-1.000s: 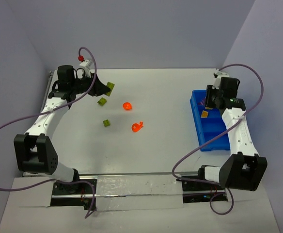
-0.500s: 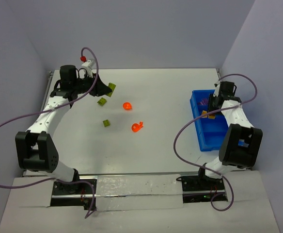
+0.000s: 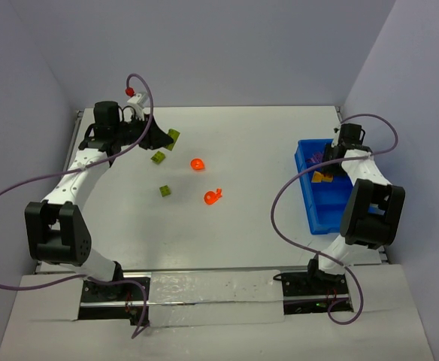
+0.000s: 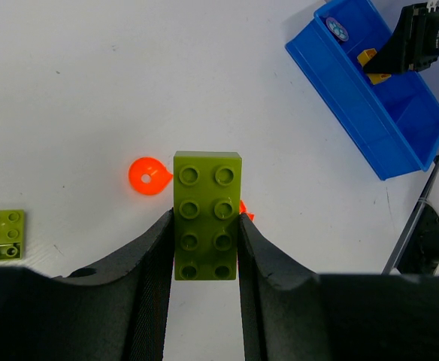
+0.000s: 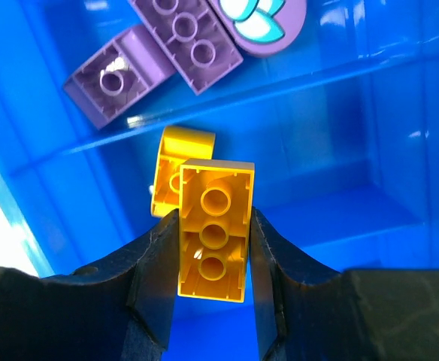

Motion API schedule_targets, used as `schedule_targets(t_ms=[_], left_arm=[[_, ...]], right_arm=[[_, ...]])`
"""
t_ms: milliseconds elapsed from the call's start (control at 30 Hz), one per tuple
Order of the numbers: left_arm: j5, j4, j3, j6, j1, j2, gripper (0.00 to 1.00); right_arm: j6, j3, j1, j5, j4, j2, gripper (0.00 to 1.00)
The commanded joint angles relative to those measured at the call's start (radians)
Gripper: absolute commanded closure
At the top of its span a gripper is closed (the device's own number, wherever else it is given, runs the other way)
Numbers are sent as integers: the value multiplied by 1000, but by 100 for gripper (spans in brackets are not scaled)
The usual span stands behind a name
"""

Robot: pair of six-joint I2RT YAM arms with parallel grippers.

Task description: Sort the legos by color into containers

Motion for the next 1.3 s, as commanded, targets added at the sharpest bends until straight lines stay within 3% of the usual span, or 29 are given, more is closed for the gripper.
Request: schedule_targets(t_ms=[0, 300, 567, 733, 800, 1033, 1100, 1167, 1267], left_arm=[[-3, 13, 46, 4, -5, -1, 100], [-8, 11, 39, 11, -5, -15, 100], [-9, 13, 39, 8, -5, -22, 100], [-8, 19, 33, 3, -5, -28, 100], [-11, 18, 31, 4, -5, -30, 100], [55, 19, 26, 18, -5, -52, 100], [154, 49, 0, 14, -4, -70, 100], [259, 77, -21, -6, -4, -76, 100], [431, 99, -41, -36, -9, -77, 100]], right_arm=[[65, 84, -18, -11, -27, 28, 89], [288, 151, -30, -44, -143, 33, 96], [342, 128, -30, -16, -148, 45, 82], [358, 132, -32, -47, -143, 37, 31], [359, 127, -34, -55, -142, 17, 20], [271, 140, -44, -191, -159, -133, 16], [191, 93, -43, -394, -68, -247, 13], [155, 76, -13, -535, 0, -326, 1], [76, 150, 130, -699, -37, -310, 0]])
